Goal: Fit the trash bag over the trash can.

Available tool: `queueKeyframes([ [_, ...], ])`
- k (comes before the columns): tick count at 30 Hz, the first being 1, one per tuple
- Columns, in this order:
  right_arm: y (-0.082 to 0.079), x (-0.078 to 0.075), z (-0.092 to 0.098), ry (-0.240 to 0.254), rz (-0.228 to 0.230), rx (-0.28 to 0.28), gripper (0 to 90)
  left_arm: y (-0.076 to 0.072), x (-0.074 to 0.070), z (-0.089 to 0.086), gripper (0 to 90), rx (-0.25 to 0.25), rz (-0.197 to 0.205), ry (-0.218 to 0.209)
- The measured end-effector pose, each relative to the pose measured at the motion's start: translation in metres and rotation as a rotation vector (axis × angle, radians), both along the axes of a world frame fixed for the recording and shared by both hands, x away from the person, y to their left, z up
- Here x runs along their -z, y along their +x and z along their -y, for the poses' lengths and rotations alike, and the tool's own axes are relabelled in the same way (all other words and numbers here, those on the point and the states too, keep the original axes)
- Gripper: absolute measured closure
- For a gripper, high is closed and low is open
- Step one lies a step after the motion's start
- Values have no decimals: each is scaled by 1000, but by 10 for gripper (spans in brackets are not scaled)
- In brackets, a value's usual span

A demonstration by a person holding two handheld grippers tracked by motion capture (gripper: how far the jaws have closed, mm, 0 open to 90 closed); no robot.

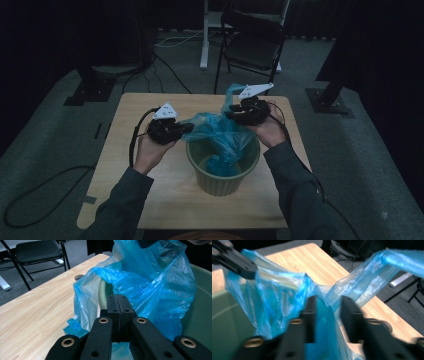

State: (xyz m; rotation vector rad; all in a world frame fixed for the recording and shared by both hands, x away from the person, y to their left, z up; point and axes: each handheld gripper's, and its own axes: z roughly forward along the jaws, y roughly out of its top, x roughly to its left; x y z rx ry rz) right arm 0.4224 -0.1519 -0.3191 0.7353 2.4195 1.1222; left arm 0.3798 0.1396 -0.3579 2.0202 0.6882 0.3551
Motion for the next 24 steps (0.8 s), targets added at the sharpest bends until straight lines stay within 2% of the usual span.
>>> queueKeyframes([
  [3,2,1,5,-12,-9,39,870,-1,0,-3,898,-6,0,-4],
  [6,3,3,10,-23,-23,62,882,-2,2,-9,898,-15,-3,-8],
  [8,5,8,20,-46,-48,113,885,-2,3,-12,898,-22,-8,-11],
  [10,6,10,24,-45,-53,124,885,-2,4,-13,898,-26,-12,-15],
  [13,8,17,35,-38,-91,161,884,-2,5,-18,898,-38,-18,-14],
  [20,11,31,52,-23,-150,196,884,-1,10,-27,898,-62,-31,-11],
  [24,8,37,60,-12,-172,197,884,-1,13,-31,898,-69,-42,-9],
])
